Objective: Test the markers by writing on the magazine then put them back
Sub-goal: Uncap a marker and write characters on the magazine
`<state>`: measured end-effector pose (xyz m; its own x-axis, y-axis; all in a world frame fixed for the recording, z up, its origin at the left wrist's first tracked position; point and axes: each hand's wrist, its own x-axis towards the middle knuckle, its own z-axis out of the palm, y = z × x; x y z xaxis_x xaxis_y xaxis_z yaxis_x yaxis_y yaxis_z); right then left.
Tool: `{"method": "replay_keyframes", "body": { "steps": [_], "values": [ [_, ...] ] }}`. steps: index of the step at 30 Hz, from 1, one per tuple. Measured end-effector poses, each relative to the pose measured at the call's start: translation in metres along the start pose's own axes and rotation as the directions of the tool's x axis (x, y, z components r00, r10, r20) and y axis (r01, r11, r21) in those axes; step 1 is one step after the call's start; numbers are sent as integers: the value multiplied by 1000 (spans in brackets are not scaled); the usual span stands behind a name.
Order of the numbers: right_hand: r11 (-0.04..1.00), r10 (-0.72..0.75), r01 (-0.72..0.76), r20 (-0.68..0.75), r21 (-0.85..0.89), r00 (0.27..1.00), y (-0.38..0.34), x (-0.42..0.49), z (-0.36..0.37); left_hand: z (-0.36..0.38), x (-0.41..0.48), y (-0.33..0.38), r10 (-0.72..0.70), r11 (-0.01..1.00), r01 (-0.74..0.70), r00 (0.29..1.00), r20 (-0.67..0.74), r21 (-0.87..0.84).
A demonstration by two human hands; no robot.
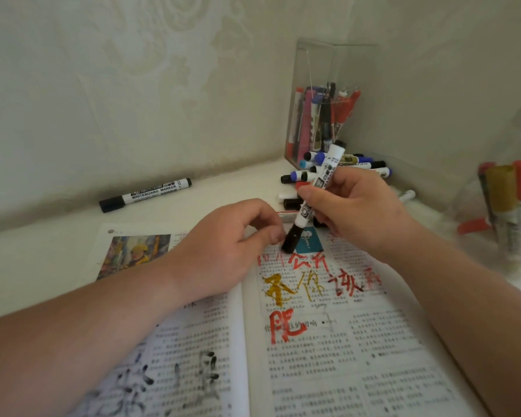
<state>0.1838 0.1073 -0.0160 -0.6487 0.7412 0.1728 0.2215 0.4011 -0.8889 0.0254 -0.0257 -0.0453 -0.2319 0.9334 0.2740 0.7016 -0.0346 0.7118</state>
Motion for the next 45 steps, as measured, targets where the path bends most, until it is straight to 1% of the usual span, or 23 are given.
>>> {"method": "replay_keyframes", "body": {
  "steps": [2,4,6,8,10,12,15,17,19,21,23,25,27,28,30,32,33,35,39,40,42,44,45],
  "values": [
    [985,33,-31,-9,168,999,2,3,-2,-1,-2,2,-20,997,20,1000,14,-70],
    [951,2,-14,40,308,999,3,3,-2,0,-3,3,-19,997,20,1000,10,-70],
    [915,-25,-7,76,403,997,2,3,-1,1,-3,4,18,999,-21,998,-63,-36],
    [885,-8,-2,20,465,1000,1,4,-1,-1,-2,3,26,999,-32,989,-148,-42],
    [843,48,15,-103,537,994,2,7,-4,-3,1,-1,8,999,-15,979,-204,-31],
    [841,75,46,-200,539,977,3,9,-7,-4,3,-5,-12,1000,11,968,-249,-3],
    [921,58,49,-261,386,964,6,10,-4,-5,4,-7,-17,1000,16,952,-306,-4],
    [943,83,18,-286,333,955,7,11,0,-7,4,-7,-13,1000,9,949,-315,-14],
    [915,127,-1,-287,403,950,6,12,3,-7,4,-8,-10,1000,9,950,-313,-6],
    [852,180,-15,-267,523,947,2,12,4,-6,3,-9,11,999,1,938,-346,34],
    [804,225,-26,-263,595,938,0,12,4,-6,2,-7,100,989,-43,896,-433,139],
    [782,274,-54,-265,621,924,-2,15,6,-8,0,-2,244,960,-140,841,-483,242],
    [788,297,-87,-253,609,921,-6,20,10,-9,-5,5,350,928,-243,828,-439,283],
    [799,300,-104,-244,593,922,-8,23,14,-11,-8,7,359,923,-257,844,-398,287],
    [832,307,-147,-223,535,925,-14,31,25,-18,-12,10,277,935,-193,922,-272,297],
    [858,315,-187,-204,479,927,-20,41,36,-25,-12,10,129,887,-103,991,-27,449],
    [857,324,-201,-194,474,926,-22,46,42,-29,-12,8,34,840,-80,995,94,537],
    [842,348,-221,-181,493,920,-25,57,52,-35,-12,7,-94,805,-69,966,242,590],
    [800,399,-271,-137,536,907,-29,74,71,-55,-10,1,-154,834,-78,918,366,547],
    [784,413,-299,-97,544,905,-29,77,74,-63,-11,0,-182,835,-68,903,389,546],
    [774,407,-370,43,514,912,-32,81,78,-78,-14,-3,-284,827,-9,857,431,562],
    [818,348,-397,191,417,918,-36,81,81,-88,-17,-5,-367,805,38,816,446,592],
    [856,297,-360,218,372,930,-38,81,81,-91,-19,-5,-386,799,48,806,449,600]
  ]
}}
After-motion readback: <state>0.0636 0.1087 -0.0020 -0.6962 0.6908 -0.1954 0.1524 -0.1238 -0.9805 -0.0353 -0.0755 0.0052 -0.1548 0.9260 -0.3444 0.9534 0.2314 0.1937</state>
